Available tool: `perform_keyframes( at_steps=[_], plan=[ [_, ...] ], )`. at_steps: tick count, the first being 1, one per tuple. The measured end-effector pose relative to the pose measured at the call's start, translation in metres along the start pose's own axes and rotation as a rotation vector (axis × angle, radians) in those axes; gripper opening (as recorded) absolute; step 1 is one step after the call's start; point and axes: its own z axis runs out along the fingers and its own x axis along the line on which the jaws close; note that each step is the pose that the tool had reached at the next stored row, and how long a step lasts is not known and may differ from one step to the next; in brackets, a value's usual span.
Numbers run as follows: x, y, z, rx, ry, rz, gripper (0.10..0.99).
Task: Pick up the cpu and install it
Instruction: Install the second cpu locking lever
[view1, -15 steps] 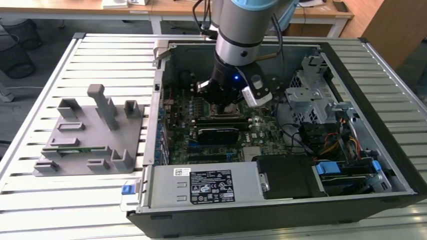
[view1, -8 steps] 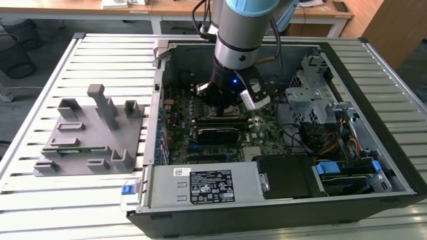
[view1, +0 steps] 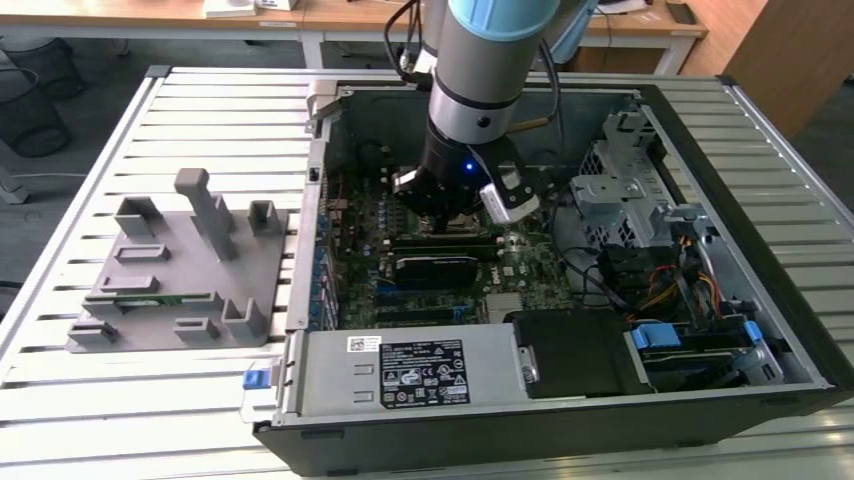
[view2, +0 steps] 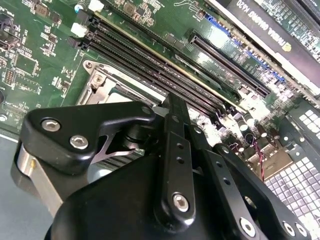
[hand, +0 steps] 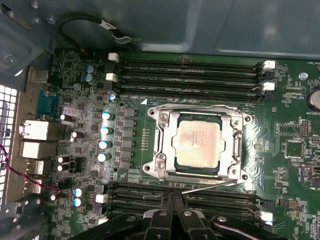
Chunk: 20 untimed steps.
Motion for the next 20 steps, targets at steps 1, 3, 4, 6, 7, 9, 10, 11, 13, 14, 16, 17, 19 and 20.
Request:
perform_keyframes(
  at_steps=[1,3,4,6,7,9,10,11,13,14,16,17,19,20],
  plan=[
    [0.0000,0.0000,0.0000,0.000,0.0000,0.000,0.106],
    [0.0000,-0.0001,0.0002,-0.002,-0.0001,0.000,0.106],
    [-0.0001,-0.0002,0.0006,-0.003,-0.0003,0.000,0.106],
    [0.0003,-0.0008,0.0020,-0.011,-0.0007,-0.001,0.106],
    [0.0006,-0.0013,0.0031,-0.017,-0.0010,-0.002,0.106],
    [0.0009,-0.0024,0.0052,-0.026,-0.0015,-0.002,0.106],
    [0.0012,-0.0035,0.0060,-0.031,-0.0018,-0.003,0.106],
    [0.0018,-0.0050,0.0066,-0.037,-0.0021,-0.003,0.106],
    [0.0024,-0.0087,0.0076,-0.051,-0.0029,-0.004,0.106],
    [0.0025,-0.0103,0.0085,-0.056,-0.0033,-0.005,0.106],
    [0.0025,-0.0122,0.0102,-0.065,-0.0037,-0.005,0.106],
    [0.0024,-0.0127,0.0110,-0.071,-0.0041,-0.006,0.106],
    [0.0024,-0.0133,0.0119,-0.091,-0.0052,-0.007,0.106],
    [0.0024,-0.0137,0.0123,-0.102,-0.0059,-0.008,0.106]
  ],
)
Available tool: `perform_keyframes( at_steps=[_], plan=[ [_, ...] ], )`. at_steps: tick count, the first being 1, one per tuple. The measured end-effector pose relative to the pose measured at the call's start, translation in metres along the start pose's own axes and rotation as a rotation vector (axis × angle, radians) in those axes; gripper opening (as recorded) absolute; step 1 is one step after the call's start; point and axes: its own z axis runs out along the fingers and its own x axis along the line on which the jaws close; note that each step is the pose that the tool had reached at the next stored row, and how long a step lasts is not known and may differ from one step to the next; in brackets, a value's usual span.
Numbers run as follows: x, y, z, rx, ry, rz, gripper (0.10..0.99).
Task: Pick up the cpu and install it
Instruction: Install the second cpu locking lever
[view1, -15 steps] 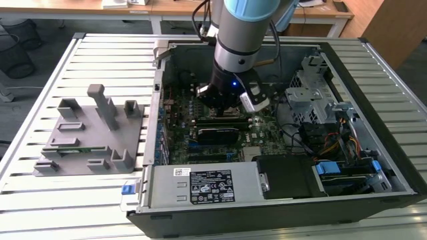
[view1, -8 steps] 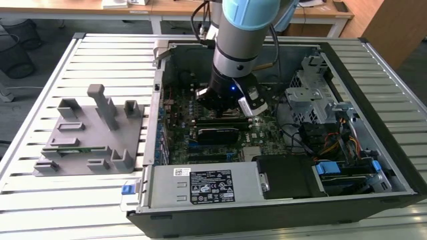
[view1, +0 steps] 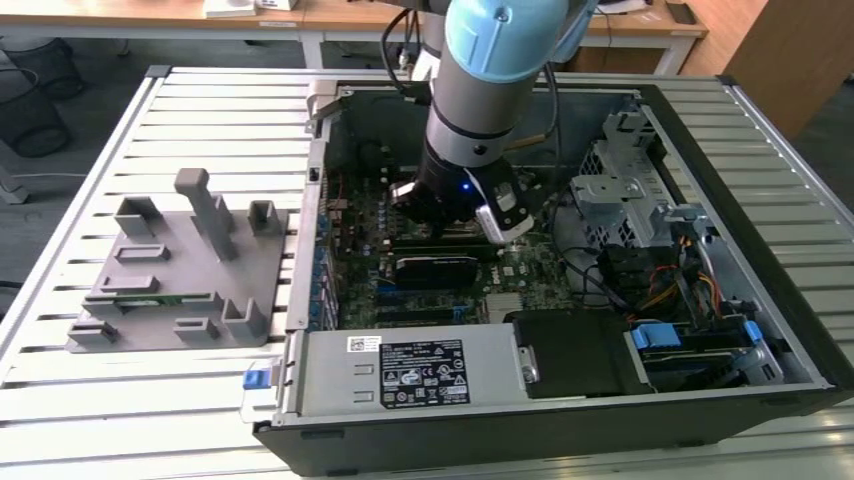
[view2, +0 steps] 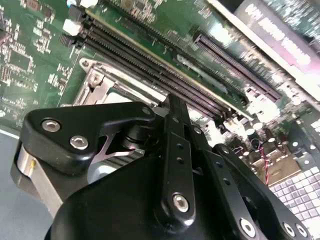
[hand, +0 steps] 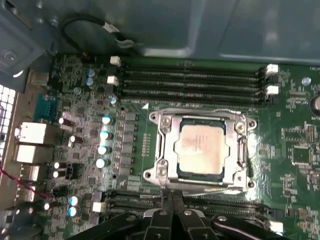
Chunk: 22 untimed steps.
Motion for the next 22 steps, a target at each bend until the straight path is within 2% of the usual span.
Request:
perform_keyframes(
  at_steps=[1,2,7,16,22],
  plan=[
    [0.0001,-0.0005,0.0005,-0.010,-0.0006,-0.001,0.106],
    [0.0005,-0.0012,0.0011,-0.015,-0.0009,-0.001,0.106],
    [0.0035,-0.0075,0.0040,-0.031,-0.0018,-0.002,0.106],
    [0.0111,-0.0138,0.0090,-0.090,-0.0070,-0.008,0.106],
    [0.0132,-0.0162,0.0138,-0.120,-0.0105,-0.010,0.106]
  ],
)
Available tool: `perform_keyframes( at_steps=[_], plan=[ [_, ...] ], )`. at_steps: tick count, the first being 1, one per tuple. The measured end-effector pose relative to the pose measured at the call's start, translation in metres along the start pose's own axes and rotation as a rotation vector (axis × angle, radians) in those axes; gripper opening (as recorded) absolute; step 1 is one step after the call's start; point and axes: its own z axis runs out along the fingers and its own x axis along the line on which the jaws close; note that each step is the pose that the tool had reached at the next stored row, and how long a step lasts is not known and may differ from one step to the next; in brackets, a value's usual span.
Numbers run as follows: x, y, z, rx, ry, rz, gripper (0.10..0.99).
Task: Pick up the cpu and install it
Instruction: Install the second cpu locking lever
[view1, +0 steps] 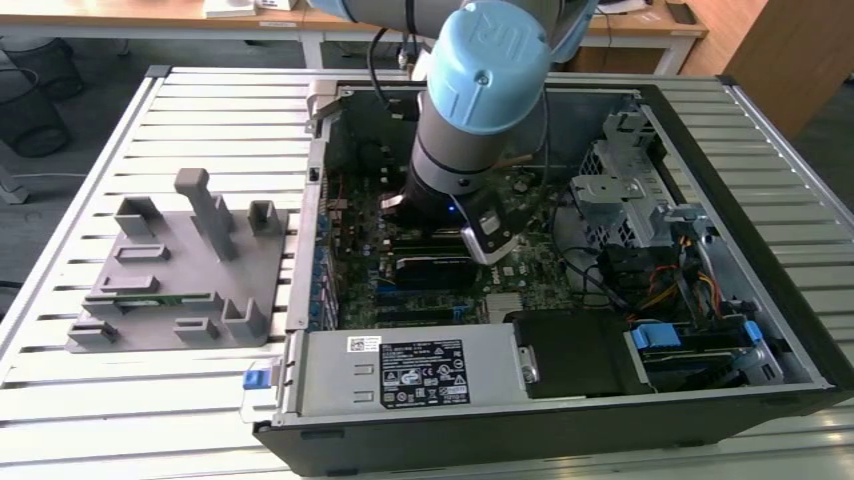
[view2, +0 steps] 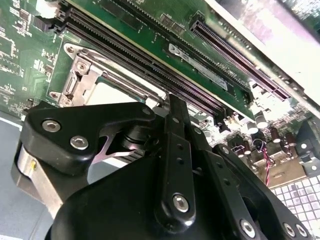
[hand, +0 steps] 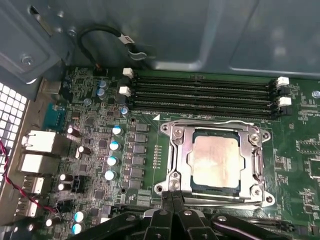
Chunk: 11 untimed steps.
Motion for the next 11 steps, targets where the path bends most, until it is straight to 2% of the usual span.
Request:
perform_keyframes(
  at_steps=[4,11],
  plan=[
    [0.0010,-0.0017,0.0034,-0.016,-0.0019,-0.002,0.106],
    [0.0041,-0.0024,0.0046,-0.031,-0.0030,-0.003,0.106]
  ],
)
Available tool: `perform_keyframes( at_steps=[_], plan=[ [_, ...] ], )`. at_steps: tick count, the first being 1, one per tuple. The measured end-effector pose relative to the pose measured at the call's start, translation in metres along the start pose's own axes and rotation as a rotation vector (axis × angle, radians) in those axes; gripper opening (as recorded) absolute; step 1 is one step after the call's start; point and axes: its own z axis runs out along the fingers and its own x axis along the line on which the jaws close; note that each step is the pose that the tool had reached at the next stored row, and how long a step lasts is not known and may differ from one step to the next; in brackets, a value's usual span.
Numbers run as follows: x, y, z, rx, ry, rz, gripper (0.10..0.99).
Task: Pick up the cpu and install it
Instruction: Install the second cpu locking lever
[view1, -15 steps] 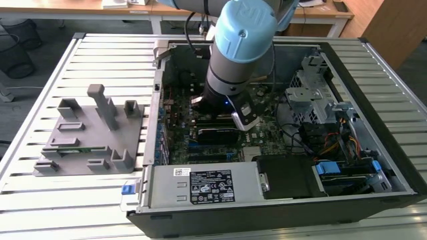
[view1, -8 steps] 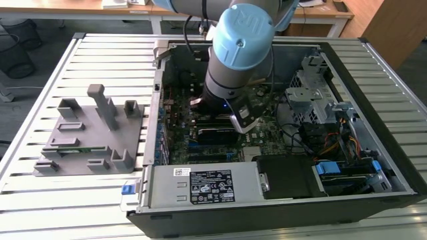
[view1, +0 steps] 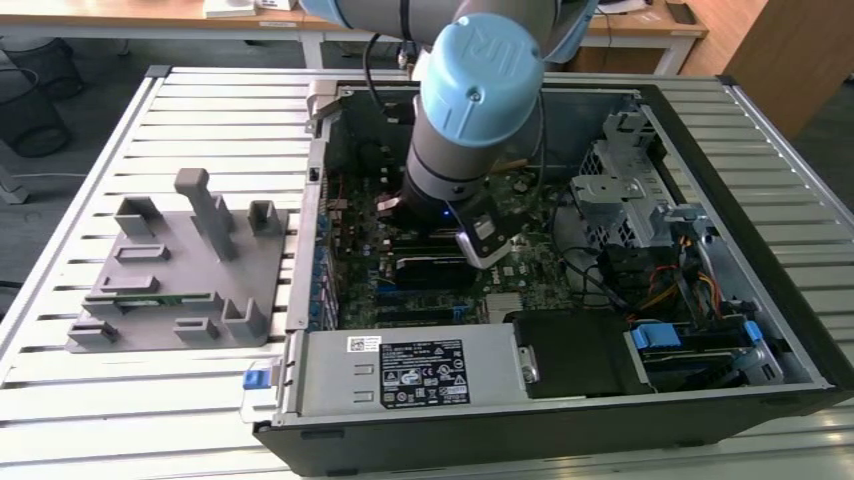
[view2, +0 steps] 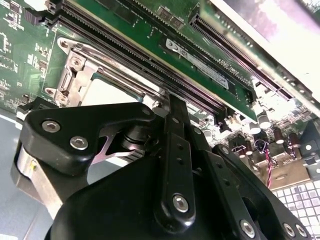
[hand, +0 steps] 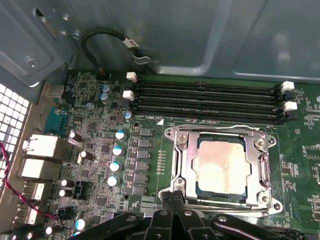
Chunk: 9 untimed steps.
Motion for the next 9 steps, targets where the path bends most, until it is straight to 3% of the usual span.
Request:
perform_keyframes(
  at_steps=[9],
  plan=[
    [0.0023,-0.0010,0.0036,-0.022,-0.0028,-0.002,0.106]
  ],
)
